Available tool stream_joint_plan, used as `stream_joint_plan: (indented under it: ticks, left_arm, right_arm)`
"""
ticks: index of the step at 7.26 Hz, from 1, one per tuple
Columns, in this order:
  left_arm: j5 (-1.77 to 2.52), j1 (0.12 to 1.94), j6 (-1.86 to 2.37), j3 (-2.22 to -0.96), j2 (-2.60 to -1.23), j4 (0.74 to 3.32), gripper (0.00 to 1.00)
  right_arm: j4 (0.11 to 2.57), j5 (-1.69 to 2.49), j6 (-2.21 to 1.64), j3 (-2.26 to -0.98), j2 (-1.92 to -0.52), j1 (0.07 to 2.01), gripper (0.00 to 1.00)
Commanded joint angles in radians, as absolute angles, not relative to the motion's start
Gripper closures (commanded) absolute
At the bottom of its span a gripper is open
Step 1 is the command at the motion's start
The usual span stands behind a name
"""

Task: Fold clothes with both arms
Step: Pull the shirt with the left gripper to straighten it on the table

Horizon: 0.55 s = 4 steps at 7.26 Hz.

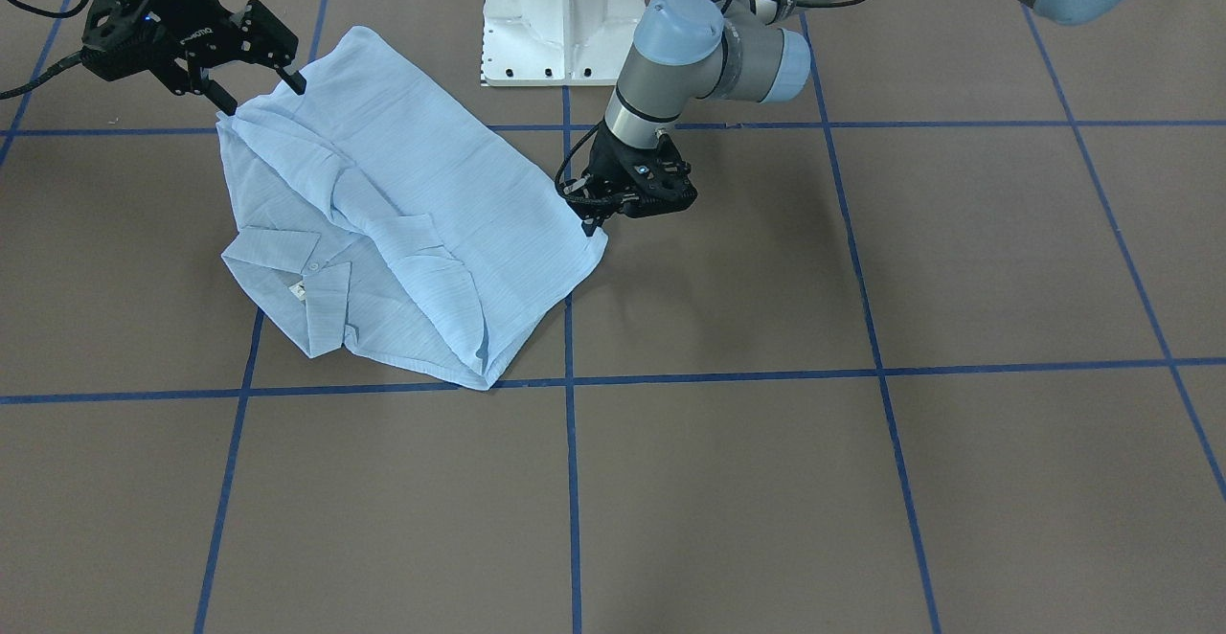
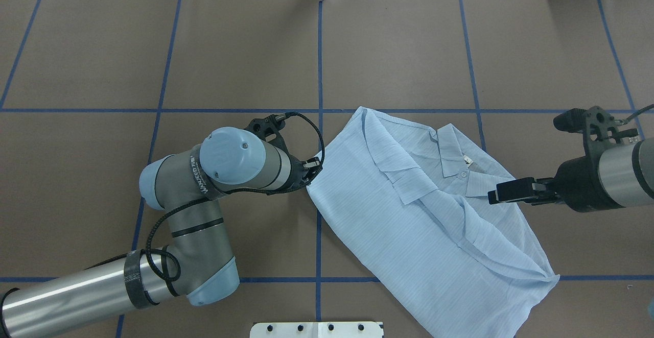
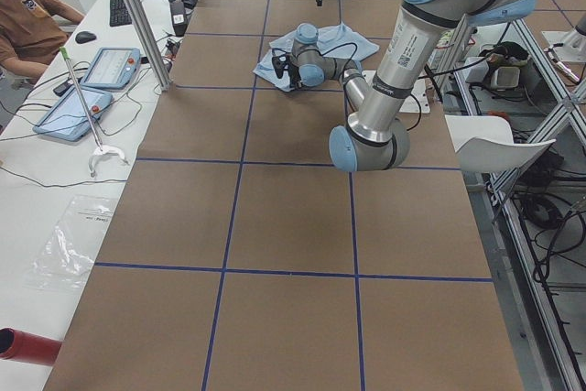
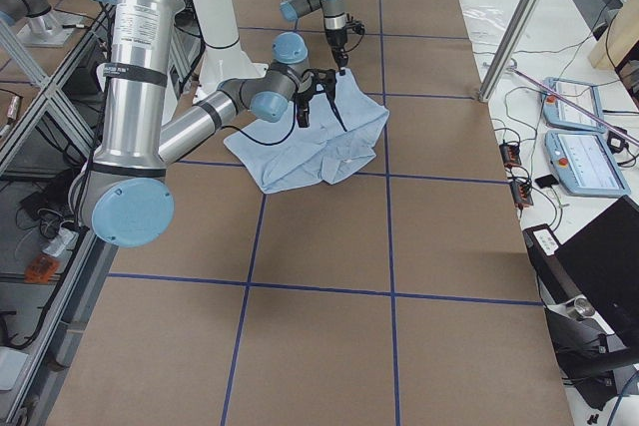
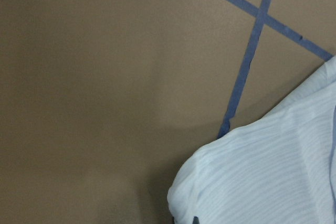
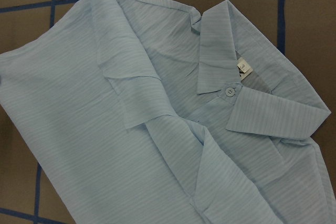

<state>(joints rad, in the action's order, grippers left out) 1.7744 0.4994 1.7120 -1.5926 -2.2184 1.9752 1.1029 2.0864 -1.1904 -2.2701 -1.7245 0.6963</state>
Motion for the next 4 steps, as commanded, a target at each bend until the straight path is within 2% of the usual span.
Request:
stream_joint_plan:
  ticks: [1,2,4]
  left_arm:
    - [1.773,0.590,1.636,-1.551,-2.227,1.968,1.00]
    - [1.770,0.638,1.585,-1.499,-2.244,1.973,1.00]
    - [1.769,0.716,1.475,-1.229,-2.411,2.002,1.00]
  right_arm:
    - [1.103,2.080,-1.190,-2.263,-1.726,0.716,0.00]
    - [1.103,2.079,-1.190,-2.260,-1.724,0.732,0.00]
    - [1.103,2.079,-1.186,-2.255,-1.720,0.741,0.00]
